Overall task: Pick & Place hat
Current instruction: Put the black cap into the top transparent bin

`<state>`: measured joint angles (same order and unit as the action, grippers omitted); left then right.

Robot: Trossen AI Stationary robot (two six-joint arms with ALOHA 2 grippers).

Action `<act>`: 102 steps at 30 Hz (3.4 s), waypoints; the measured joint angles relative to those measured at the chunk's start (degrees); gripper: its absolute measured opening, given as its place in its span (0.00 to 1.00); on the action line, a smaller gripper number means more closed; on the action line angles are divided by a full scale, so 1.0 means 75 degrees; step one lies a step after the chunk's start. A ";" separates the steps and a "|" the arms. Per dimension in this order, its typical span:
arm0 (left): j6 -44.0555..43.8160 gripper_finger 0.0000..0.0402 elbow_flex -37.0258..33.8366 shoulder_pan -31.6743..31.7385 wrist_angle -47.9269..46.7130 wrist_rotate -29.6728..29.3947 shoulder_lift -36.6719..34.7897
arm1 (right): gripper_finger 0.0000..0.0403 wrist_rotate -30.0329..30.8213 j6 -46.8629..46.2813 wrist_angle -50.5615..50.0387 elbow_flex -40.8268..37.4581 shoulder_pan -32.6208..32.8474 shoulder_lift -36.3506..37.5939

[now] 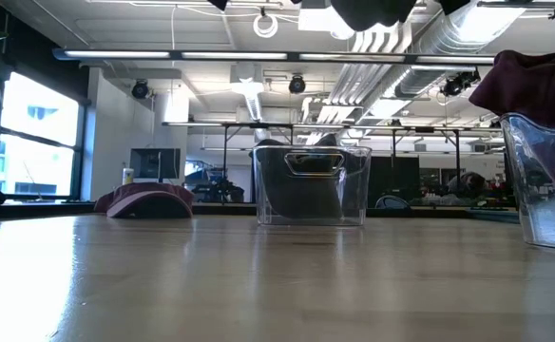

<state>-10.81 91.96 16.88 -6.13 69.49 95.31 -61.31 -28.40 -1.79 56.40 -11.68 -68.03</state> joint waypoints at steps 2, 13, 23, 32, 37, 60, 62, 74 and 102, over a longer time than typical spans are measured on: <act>-0.0001 0.00 0.0000 0.0000 -0.0001 0.0000 0.0000 | 0.45 0.0182 -0.0015 0.0097 0.0000 -0.0094 0.0000; -0.0013 0.00 0.0000 0.0000 -0.0003 -0.0003 0.0000 | 0.69 0.0996 -0.0633 0.1427 0.0000 -0.0227 -0.0035; 0.0000 0.00 0.0000 0.0000 -0.0131 -0.0024 0.0000 | 0.24 0.1118 -0.0619 0.1777 0.0000 -0.0173 -0.0035; -0.0006 0.00 0.0006 0.0391 -0.1347 0.0059 0.0000 | 0.03 0.1196 -0.0625 0.1914 0.0330 -0.0197 -0.0039; -0.0036 0.00 0.0023 0.1264 -0.2648 0.0457 0.0003 | 0.04 0.1464 -0.0376 0.1524 0.0588 -0.0501 -0.0087; 0.0465 0.08 -0.0003 0.1272 -0.1600 -0.0231 -0.0976 | 0.01 0.1539 0.0059 0.1710 0.0644 -0.1022 -0.0526; 0.0180 0.15 -0.0003 0.1089 -0.1112 -0.0321 -0.0879 | 0.01 0.1635 0.0055 0.1709 0.0644 -0.1030 -0.0522; 0.0020 0.53 -0.0008 0.2195 -0.0941 -0.0443 -0.1085 | 0.00 0.2106 0.1436 0.1547 0.0641 -0.1367 -0.0516; 0.0877 0.53 0.0003 0.1482 -0.4012 -0.4168 -0.2609 | 0.01 0.3868 1.1043 -0.0387 0.0618 -0.2306 -0.2870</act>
<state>-4.23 91.98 28.00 -36.22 38.23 75.74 -32.30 54.43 -4.69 61.04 -28.97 -89.56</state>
